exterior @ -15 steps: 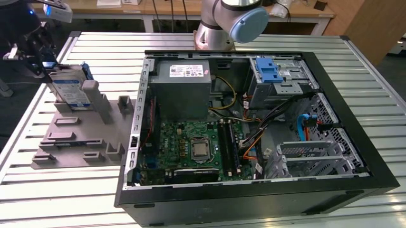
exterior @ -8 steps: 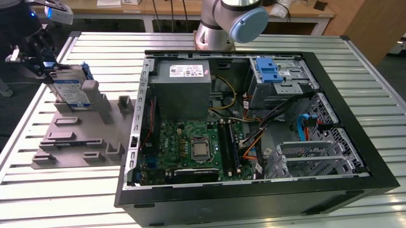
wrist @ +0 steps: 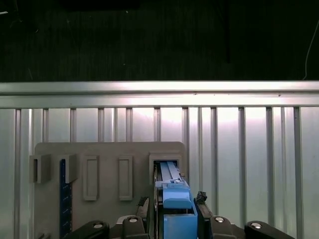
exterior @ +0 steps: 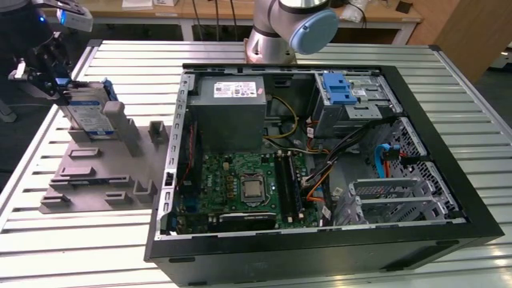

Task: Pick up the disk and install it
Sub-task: 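Pick up the disk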

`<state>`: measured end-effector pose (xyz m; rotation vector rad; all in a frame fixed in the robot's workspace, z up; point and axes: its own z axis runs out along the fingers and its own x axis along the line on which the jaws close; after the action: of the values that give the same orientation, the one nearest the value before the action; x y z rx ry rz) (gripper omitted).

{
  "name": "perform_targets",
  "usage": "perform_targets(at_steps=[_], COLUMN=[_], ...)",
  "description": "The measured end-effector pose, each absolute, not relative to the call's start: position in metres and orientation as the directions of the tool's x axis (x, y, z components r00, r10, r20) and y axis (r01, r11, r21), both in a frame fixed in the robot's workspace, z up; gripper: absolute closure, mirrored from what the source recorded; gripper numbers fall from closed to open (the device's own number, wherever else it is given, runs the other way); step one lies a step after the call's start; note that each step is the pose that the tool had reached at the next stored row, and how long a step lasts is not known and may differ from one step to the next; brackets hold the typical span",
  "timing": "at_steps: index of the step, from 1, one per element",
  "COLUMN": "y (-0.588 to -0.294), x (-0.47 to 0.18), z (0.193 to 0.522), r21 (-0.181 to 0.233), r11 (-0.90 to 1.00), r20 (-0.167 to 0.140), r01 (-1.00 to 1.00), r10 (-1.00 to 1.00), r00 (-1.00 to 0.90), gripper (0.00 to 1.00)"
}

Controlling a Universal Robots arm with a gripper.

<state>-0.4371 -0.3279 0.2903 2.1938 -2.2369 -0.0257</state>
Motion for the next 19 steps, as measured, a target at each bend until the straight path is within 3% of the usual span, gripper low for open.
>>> perform_targets(at_steps=[15,16,19], y=[-0.3269,-0.3269,-0.3269], x=[-0.4371,-0.4372,-0.4372], z=[0.2894,0.2894,0.2894], r21=[0.018,0.018,0.018], r11=[0.019,0.019,0.019], r20=[-0.006,-0.006,-0.006], r01=[-1.000,-1.000,-1.000], r10=[-1.000,-1.000,-1.000], r00=[-0.019,-0.019,-0.019], gripper=[0.54,0.61,0.62])
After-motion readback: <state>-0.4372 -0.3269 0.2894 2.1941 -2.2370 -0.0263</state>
